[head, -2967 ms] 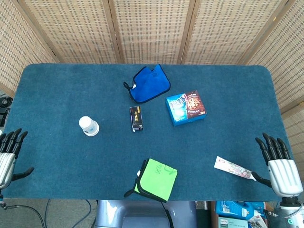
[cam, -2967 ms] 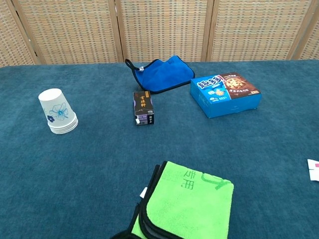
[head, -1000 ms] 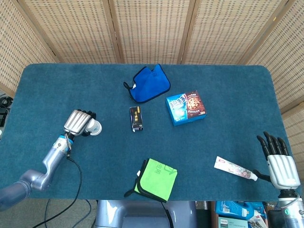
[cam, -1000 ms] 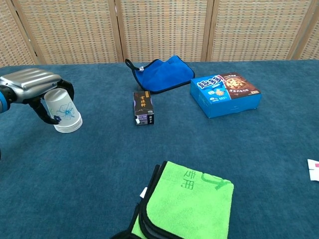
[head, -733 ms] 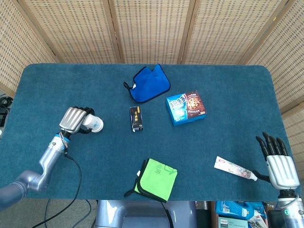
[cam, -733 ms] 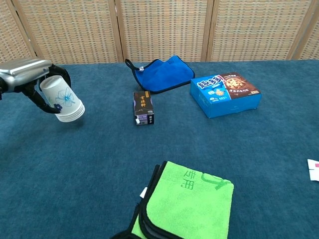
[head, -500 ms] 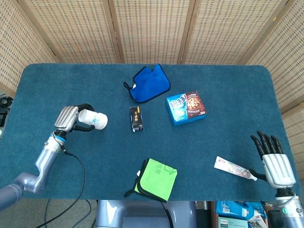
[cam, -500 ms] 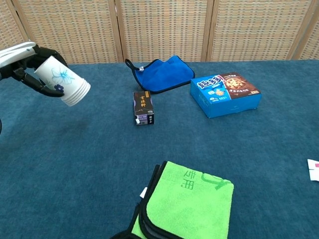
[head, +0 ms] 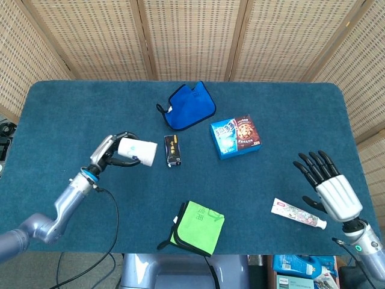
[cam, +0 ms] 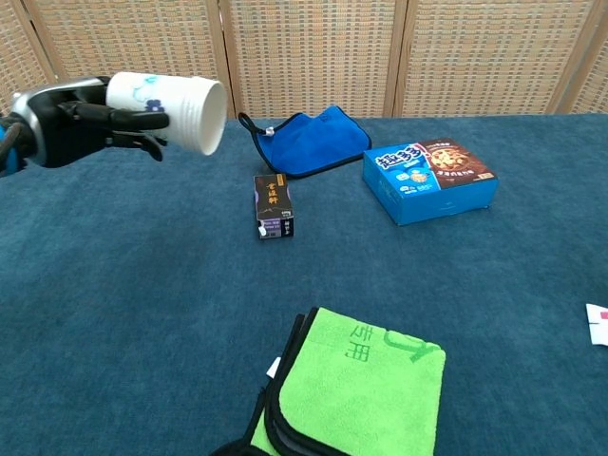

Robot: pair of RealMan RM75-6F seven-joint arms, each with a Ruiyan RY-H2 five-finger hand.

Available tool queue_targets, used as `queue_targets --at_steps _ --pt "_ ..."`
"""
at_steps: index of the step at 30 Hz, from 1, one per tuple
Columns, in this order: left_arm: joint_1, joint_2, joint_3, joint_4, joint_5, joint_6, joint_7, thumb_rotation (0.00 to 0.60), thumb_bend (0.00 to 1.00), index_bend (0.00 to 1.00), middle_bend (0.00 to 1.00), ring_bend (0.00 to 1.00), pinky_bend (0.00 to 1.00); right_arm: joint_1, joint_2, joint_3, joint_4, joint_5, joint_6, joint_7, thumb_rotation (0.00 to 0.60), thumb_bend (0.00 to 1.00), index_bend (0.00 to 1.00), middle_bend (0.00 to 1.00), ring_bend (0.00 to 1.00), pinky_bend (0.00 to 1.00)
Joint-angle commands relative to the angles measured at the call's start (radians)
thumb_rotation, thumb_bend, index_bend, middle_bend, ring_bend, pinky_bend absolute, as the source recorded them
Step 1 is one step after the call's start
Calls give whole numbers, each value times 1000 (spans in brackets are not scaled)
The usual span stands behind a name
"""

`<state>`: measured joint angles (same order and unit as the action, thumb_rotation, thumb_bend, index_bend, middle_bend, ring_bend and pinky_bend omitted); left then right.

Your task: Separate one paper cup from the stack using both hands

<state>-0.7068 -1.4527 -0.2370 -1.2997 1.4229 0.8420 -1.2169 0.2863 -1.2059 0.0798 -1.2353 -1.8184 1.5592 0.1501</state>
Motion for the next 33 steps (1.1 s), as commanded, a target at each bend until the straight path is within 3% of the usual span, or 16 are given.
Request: queue_targets --at_steps 1,11,20,33 --pt "-81 -49 -15 19 26 -74 -87 600 118 518 474 507 491 61 -12 19 50 -46 12 21 600 15 170 170 46 0" --pt "-187 -138 -49 68 -8 -136 -39 600 118 518 474 507 491 184 -6 46 71 -64 -41 37 600 110 267 237 109 49" --pt "-304 -229 -132 112 -113 -216 47 600 118 518 475 507 491 297 -52 61 80 -82 -80 44 600 186 347 278 149 101" --pt "-361 -292 -171 140 -193 -264 143 600 118 518 475 507 490 399 -128 69 88 -106 -80 5 600 258 410 311 190 129"
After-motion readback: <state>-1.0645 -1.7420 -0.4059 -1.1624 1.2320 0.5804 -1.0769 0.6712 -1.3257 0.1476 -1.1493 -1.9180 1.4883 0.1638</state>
